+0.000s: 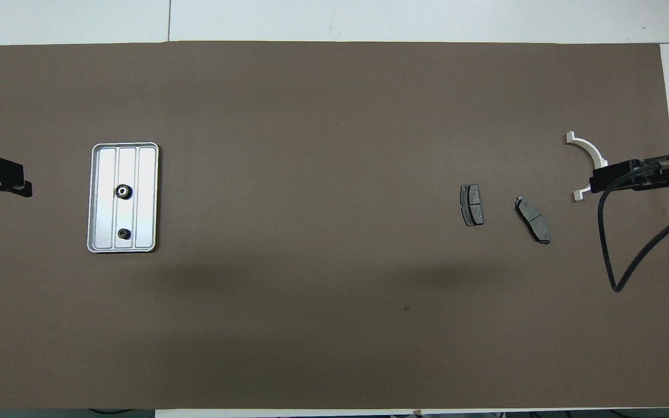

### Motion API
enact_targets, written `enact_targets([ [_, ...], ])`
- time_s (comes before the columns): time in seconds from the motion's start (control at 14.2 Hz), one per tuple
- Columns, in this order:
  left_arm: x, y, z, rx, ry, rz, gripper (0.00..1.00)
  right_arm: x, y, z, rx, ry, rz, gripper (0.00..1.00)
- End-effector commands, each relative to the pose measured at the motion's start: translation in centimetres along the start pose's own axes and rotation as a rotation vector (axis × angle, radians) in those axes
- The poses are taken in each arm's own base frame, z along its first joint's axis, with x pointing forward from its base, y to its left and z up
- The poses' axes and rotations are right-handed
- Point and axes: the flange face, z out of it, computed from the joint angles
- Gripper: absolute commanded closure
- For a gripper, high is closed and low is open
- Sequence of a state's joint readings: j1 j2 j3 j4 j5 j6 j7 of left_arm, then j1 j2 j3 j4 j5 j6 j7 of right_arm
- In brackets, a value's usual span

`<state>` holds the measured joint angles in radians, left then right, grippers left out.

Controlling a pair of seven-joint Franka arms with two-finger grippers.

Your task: Pick bearing gear from pile to tray

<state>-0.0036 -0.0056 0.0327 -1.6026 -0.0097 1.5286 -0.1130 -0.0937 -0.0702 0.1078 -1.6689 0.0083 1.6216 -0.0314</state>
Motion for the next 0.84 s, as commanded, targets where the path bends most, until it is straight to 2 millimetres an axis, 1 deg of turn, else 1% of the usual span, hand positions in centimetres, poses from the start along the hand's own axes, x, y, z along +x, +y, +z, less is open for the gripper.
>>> enact_targets([
  [0.0,-0.56,-0.03,-0.58,-0.004,0.013,0.017,0.0,-0.26,-0.29,-0.38,0.009,0.003,0.009,0.0],
  [0.77,-0.41,-0.1,-0.46,-0.004,0.014,0.061,0.0,-0.33,-0.3,-0.38,0.009,0.002,0.009,0.0],
])
